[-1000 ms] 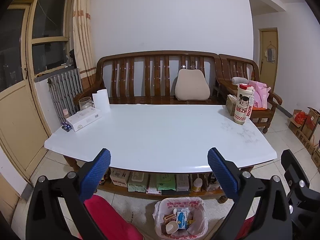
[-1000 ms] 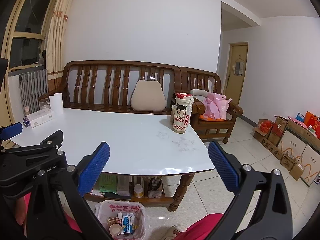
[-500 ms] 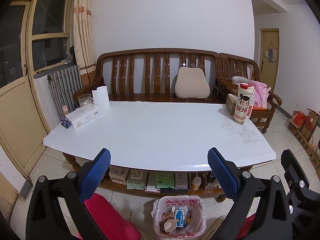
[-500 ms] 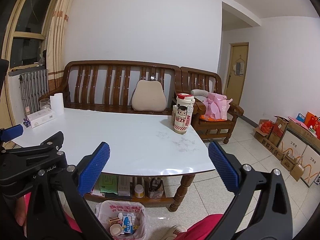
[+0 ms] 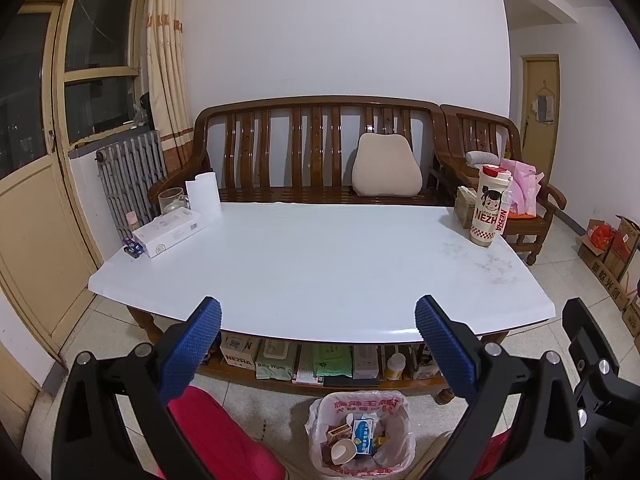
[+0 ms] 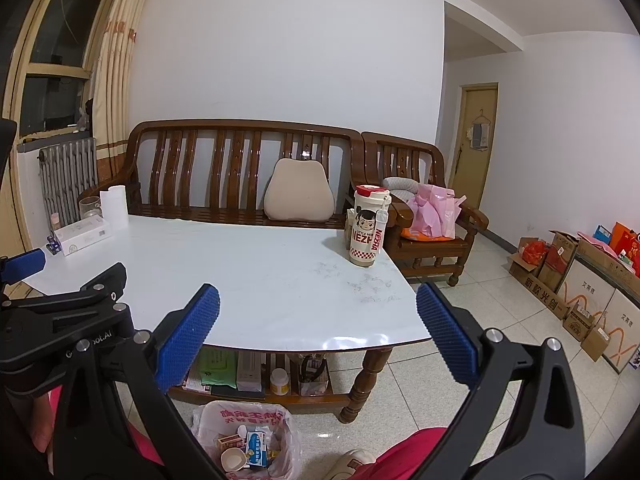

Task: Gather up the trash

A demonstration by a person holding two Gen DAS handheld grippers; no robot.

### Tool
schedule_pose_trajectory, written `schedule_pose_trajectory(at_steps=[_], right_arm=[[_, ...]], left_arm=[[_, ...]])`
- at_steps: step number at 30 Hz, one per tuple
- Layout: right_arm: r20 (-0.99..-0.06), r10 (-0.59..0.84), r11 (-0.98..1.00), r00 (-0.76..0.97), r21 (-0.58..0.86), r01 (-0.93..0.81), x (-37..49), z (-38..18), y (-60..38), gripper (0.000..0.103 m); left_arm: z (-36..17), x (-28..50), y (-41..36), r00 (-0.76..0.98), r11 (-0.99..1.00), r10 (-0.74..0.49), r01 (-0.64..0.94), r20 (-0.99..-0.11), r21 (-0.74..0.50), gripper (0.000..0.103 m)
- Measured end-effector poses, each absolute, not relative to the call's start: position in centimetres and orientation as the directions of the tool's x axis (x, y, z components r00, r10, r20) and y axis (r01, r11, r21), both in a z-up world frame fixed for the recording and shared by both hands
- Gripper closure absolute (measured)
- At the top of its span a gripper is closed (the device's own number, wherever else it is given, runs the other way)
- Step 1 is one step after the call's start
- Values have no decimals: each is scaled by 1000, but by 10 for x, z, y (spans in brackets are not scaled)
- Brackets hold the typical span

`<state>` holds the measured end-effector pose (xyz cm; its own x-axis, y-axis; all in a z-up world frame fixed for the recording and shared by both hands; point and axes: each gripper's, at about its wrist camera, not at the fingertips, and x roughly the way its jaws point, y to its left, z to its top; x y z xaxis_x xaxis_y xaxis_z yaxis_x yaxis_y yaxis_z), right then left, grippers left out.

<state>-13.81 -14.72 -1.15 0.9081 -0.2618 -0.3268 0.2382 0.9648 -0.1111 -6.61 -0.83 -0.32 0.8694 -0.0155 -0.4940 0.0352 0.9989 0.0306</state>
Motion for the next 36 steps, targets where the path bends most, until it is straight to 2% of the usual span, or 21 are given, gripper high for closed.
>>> schedule_pose_trajectory(at_steps=[28, 36], right_arm=[[-339, -260, 966, 904, -111, 235, -132, -14, -150, 7], [-342, -257, 966, 904, -111, 232, -131, -15, -150, 7]], left_arm=[[-8, -60, -8, 854, 999, -17, 41, -519, 34, 8], [-9, -59, -8, 865, 999, 12, 15, -502, 49, 8]])
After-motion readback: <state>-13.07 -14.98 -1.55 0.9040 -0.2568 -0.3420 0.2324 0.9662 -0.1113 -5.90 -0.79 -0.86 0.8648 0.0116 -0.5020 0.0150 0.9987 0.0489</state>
